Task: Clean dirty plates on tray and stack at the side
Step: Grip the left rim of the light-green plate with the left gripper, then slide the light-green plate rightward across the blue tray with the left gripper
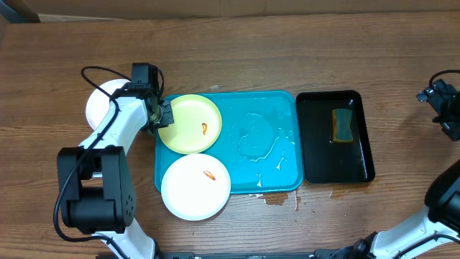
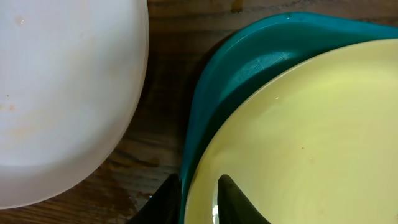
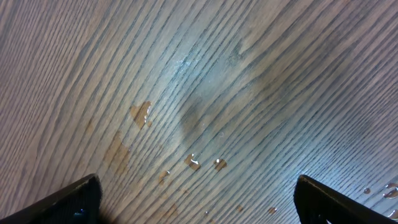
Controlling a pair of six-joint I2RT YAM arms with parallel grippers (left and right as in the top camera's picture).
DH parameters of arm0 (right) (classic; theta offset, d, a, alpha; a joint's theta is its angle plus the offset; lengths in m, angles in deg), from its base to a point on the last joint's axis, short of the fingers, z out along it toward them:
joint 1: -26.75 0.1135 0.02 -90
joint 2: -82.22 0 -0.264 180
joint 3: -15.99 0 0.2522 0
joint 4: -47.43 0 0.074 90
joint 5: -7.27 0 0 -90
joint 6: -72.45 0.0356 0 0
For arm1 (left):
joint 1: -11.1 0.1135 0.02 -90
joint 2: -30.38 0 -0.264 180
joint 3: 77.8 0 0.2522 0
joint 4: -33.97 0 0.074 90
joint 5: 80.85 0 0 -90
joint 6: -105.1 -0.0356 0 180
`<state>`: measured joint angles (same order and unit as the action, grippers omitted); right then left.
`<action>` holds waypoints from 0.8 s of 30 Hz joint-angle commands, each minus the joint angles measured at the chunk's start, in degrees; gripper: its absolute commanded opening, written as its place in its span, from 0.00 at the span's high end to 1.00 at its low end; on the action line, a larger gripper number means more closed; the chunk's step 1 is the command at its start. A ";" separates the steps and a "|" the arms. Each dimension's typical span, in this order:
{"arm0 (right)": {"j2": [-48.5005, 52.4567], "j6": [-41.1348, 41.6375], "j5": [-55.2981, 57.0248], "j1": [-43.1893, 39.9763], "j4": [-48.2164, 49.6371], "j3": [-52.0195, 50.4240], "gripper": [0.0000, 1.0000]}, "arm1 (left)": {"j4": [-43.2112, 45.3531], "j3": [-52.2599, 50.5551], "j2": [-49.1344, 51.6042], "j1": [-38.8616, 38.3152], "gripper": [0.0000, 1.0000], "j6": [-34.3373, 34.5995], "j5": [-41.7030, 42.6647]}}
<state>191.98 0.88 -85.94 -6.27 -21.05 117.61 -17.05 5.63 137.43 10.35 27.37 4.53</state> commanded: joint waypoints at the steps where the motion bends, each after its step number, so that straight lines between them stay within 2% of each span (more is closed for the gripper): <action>1: -1.62 0.50 -0.04 -0.11 0.26 1.09 0.00 | -0.13 -0.96 1.44 -0.44 0.78 1.05 -0.90; 11: -1.62 0.50 -0.04 -0.11 0.26 1.09 0.00 | -0.52 -0.96 1.49 -0.46 0.82 1.05 1.25; 24: -1.62 0.50 -0.04 -0.11 0.26 1.09 0.00 | -0.79 -0.96 1.49 -0.46 0.82 1.05 4.70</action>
<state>191.98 0.86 -85.91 -6.27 -21.01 117.61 -17.83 5.30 137.93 10.35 27.39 7.44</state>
